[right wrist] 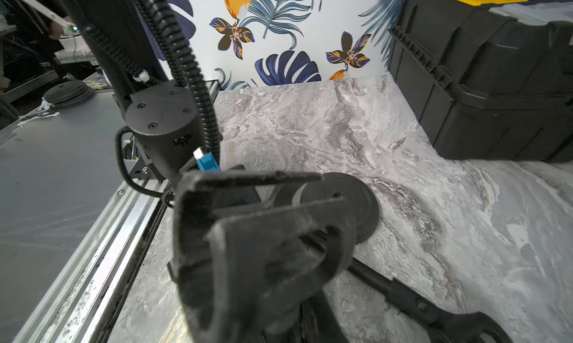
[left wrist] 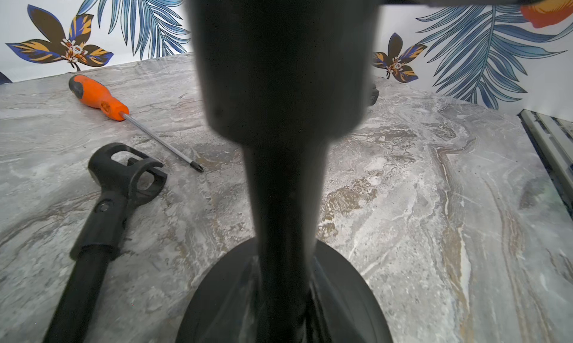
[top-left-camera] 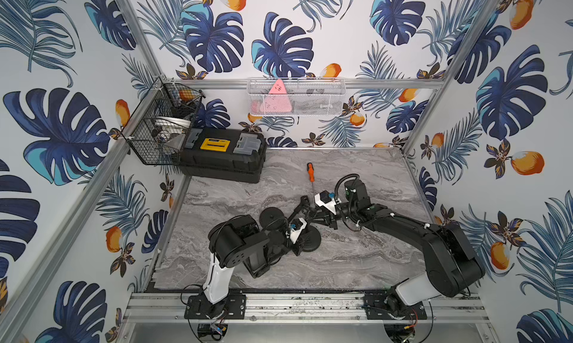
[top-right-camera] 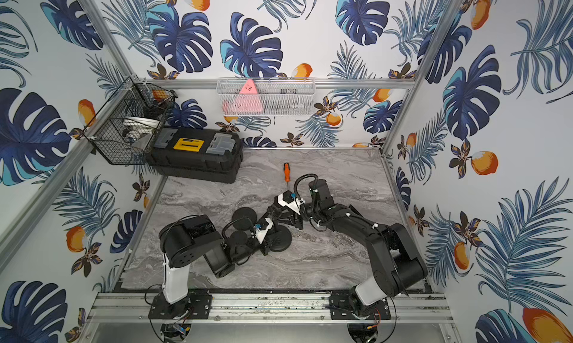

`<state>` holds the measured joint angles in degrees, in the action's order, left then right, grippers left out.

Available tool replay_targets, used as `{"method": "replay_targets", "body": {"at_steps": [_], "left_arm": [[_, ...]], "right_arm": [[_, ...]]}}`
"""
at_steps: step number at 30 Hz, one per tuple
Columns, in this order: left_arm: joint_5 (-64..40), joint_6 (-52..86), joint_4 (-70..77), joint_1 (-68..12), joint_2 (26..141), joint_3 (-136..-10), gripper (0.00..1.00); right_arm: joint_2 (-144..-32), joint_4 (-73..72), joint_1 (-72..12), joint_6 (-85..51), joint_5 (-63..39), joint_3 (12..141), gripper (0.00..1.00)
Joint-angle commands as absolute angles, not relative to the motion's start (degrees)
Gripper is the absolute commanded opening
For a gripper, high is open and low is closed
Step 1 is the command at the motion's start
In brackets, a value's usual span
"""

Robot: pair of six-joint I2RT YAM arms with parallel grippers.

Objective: Assemble a microphone stand
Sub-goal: Screw the microphone stand pole into the microphone stand base.

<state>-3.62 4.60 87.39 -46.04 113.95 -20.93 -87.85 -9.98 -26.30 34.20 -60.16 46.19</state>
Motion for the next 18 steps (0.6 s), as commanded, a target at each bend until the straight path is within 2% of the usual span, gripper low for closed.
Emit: {"method": "replay_targets", "body": {"at_steps": [1,6,10,18], "left_arm": [[-2.19,5.08,88.68,-46.02,113.27,-20.36,0.34],[-0.57,5.32,88.68,-45.97,112.26,-19.59,0.39],[0.00,5.71,88.60,-45.97,110.89,-18.91,0.40],[0.35,5.64,88.66,-45.97,109.60,-17.65,0.38]], "right_arm": [[-87.16,-6.92,-26.63,34.84,-62.71,44.65,0.00],[-84.90,-9.06,-28.72,34.33,-57.99,40.43,0.00],[-81.58,-20.05,-30.93,28.79,-52.38,32.76,0.00],[-76.97,-35.08,-36.93,19.92,-31.99,22.59,0.00]]}}
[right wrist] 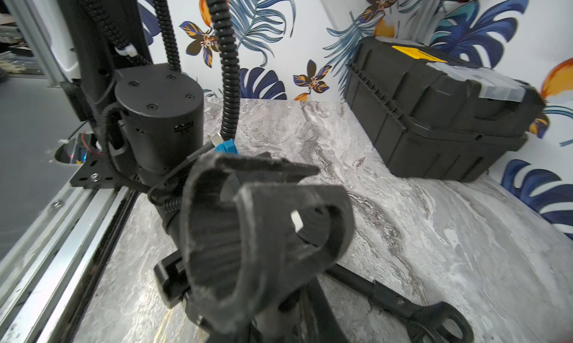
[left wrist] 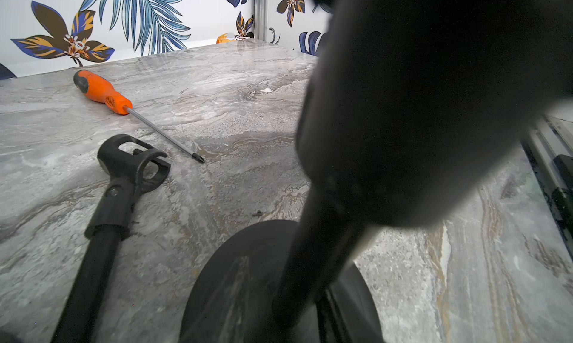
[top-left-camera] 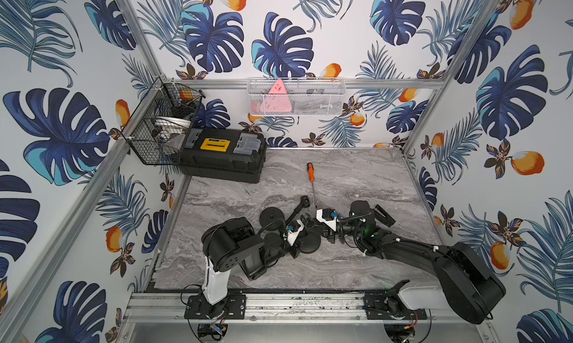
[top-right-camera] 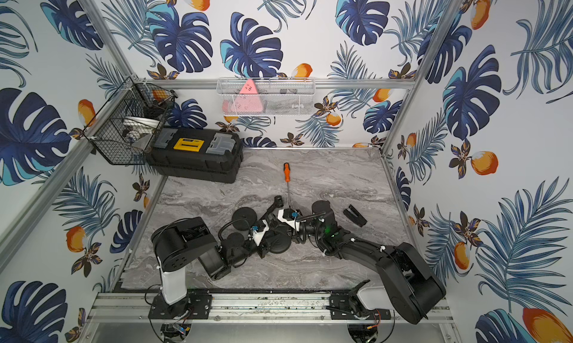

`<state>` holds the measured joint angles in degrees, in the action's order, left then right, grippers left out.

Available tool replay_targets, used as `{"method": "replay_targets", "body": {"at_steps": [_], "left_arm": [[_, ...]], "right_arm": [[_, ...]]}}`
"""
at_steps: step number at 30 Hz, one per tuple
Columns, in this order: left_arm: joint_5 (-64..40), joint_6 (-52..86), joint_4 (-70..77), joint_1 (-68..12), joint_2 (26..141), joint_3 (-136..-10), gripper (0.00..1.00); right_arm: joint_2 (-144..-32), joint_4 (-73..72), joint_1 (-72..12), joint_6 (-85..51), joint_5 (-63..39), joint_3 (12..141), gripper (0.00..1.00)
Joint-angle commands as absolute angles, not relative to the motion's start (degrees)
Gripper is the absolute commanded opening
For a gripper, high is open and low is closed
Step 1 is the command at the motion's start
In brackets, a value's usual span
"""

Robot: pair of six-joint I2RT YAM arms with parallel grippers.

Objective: Assemble a microphone stand
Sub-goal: Screw the microphone stand pole into the microphone stand base.

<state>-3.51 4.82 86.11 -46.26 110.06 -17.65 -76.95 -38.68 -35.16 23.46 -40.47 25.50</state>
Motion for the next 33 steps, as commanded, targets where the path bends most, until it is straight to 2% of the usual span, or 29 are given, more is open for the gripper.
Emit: {"method": "replay_targets", "body": {"at_steps": [1,11,18,22,25,26,27,28,33], "left_arm": [[0.26,5.68,88.69,-45.98,109.65,-17.65,0.37],[-0.18,5.60,88.68,-45.98,110.04,-18.28,0.31],[-0.53,5.79,88.62,-45.97,110.33,-18.76,0.30],[-0.53,5.71,88.59,-45.97,110.47,-18.94,0.30],[-0.53,5.72,88.65,-45.97,110.79,-19.08,0.29],[-0.53,5.72,88.61,-45.99,110.83,-19.14,0.29],[-0.44,5.71,88.60,-45.97,110.94,-19.16,0.29],[-0.44,5.76,88.64,-46.01,111.06,-19.20,0.29],[-0.43,5.75,88.59,-45.97,111.15,-19.58,0.29]], "right_arm": [[-76.38,-36.51,-38.22,19.25,-29.03,21.36,0.00],[-72.27,-41.96,-50.69,10.17,-1.39,14.32,0.00],[-77.07,-46.18,-61.38,4.59,19.88,13.24,0.00],[-79.10,-48.43,-64.02,2.81,24.48,13.40,0.00],[-77.67,-44.15,-64.16,2.15,24.48,15.25,0.00],[-76.81,-42.00,-64.16,2.20,23.95,15.94,0.11],[-75.60,-39.39,-64.16,2.02,23.41,16.81,0.40],[-74.13,-37.25,-64.08,2.17,22.20,17.37,0.54],[-66.94,-26.46,-61.69,3.77,11.80,20.46,0.75]]}}
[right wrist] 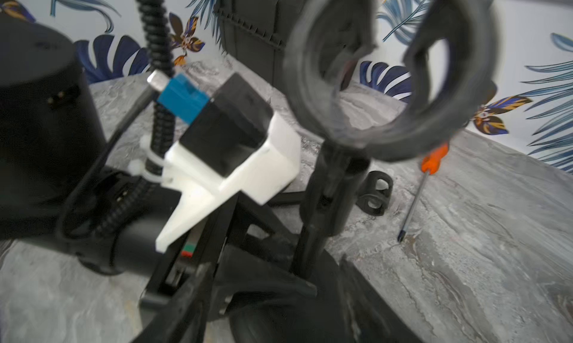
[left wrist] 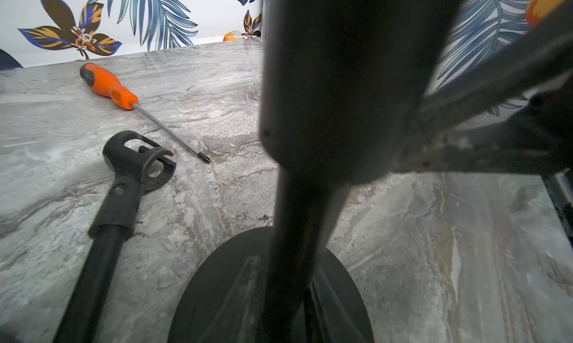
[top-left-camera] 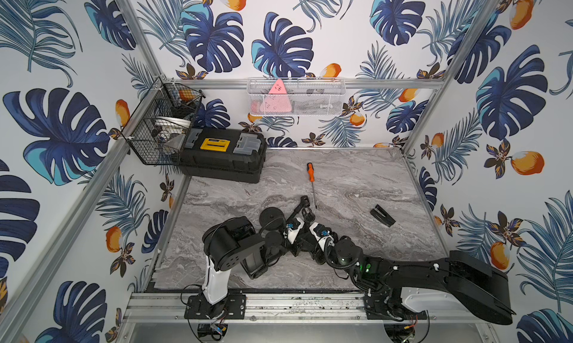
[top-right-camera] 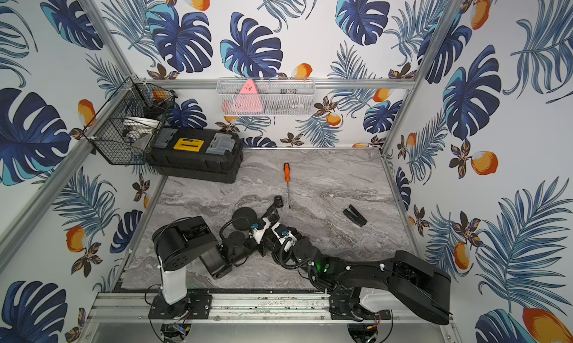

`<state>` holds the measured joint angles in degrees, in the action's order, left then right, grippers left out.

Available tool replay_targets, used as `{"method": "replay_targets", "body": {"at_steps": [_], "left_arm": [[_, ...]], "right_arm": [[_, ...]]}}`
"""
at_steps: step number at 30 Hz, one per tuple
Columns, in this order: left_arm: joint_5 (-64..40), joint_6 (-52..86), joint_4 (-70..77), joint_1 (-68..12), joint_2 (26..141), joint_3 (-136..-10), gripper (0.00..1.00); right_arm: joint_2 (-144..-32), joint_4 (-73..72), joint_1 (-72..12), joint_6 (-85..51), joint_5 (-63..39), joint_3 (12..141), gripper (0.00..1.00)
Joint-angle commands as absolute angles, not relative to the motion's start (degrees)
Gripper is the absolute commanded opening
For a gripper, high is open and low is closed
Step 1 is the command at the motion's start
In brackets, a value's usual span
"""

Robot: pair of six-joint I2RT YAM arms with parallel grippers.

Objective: Assemble a microphone stand
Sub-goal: Screw the microphone stand pole into the microphone stand base.

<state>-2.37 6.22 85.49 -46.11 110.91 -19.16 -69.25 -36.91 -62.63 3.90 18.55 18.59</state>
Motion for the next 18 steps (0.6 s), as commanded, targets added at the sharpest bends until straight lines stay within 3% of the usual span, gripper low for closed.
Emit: {"method": "replay_targets", "body": {"at_steps": [1,5,12,18], "left_arm": [[-0.53,5.85,88.64,-45.97,111.18,-19.51,0.29],[-0.15,6.08,88.67,-45.96,110.89,-19.42,0.30],[4.28,10.93,88.59,-45.88,105.91,-15.49,0.48],[5.78,15.14,88.59,-45.88,105.47,-12.22,0.53]], "right_arm": [[-65.73,-24.28,-61.38,4.45,9.84,21.12,1.00],[-61.41,-20.85,-58.95,6.04,3.58,20.92,0.99],[-57.49,-16.35,-48.90,6.24,-5.39,21.59,1.00],[-57.41,-13.76,-44.61,7.87,-12.59,23.37,1.00]]}}
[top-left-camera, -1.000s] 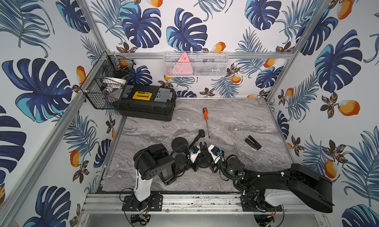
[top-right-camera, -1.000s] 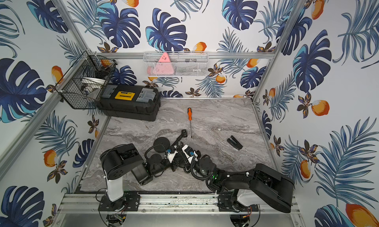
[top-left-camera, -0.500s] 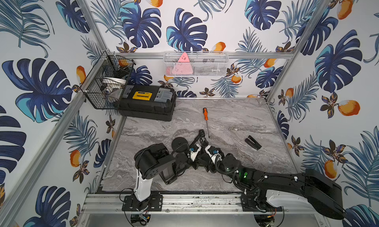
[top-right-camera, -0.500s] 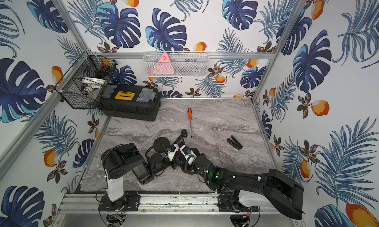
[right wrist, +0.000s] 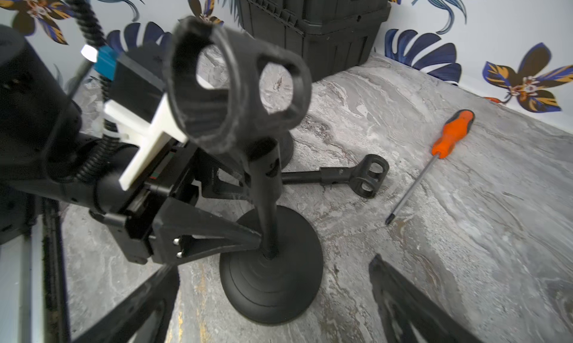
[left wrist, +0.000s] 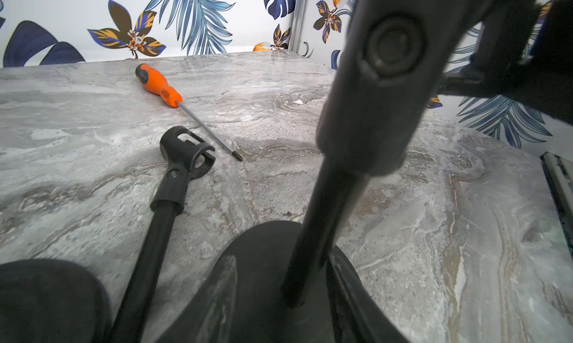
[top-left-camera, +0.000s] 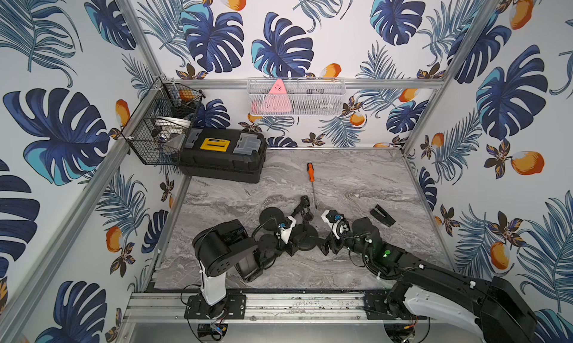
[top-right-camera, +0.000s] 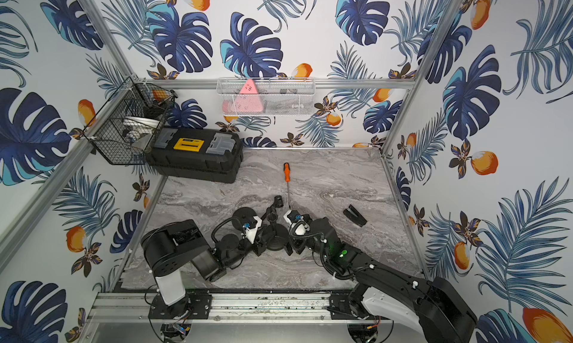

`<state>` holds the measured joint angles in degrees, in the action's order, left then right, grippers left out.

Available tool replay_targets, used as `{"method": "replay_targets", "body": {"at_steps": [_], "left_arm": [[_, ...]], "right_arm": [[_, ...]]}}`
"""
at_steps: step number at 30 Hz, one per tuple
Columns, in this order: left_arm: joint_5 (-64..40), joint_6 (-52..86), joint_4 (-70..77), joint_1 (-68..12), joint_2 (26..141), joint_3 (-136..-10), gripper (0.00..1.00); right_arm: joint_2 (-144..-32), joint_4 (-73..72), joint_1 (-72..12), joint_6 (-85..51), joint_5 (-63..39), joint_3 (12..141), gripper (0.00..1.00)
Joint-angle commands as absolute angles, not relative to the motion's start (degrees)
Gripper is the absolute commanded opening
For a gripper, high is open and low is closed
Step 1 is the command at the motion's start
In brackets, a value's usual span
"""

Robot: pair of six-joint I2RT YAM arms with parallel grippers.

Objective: Assemble a microphone stand
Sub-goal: Screw the microphone stand pole into the microphone stand base.

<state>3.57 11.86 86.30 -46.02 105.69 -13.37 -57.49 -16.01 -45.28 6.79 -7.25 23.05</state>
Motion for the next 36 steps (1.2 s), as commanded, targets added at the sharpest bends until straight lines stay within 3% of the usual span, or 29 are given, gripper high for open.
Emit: {"method": "replay_targets", "body": {"at_steps": [1,13,22,24,29,33,36], "left_arm": [[6.25,15.82,88.59,-45.87,105.39,-11.39,0.53],[12.03,26.46,87.67,-45.92,93.31,-0.04,0.57],[10.55,32.58,76.40,-45.73,85.96,0.08,0.57],[10.14,32.87,71.91,-45.73,82.93,-0.36,0.57],[11.10,31.91,56.92,-45.68,73.90,-3.09,0.56],[13.46,31.64,51.17,-45.67,67.84,-2.79,0.57],[13.76,31.93,47.26,-45.62,65.02,-3.25,0.57]], "right_arm": [[-57.73,-14.72,-44.40,8.30,-12.98,22.85,1.00],[-66.98,-25.61,-42.92,6.65,-11.67,21.11,0.90],[-71.99,-34.39,-42.98,5.58,-10.20,20.23,0.77],[-73.96,-37.52,-42.98,5.27,-10.46,20.17,0.70],[-78.33,-42.36,-43.62,5.55,-10.47,21.07,0.67],[-81.36,-44.99,-44.53,6.73,-10.35,22.01,0.55],[-83.55,-48.29,-45.00,6.87,-9.78,21.98,0.53]]}}
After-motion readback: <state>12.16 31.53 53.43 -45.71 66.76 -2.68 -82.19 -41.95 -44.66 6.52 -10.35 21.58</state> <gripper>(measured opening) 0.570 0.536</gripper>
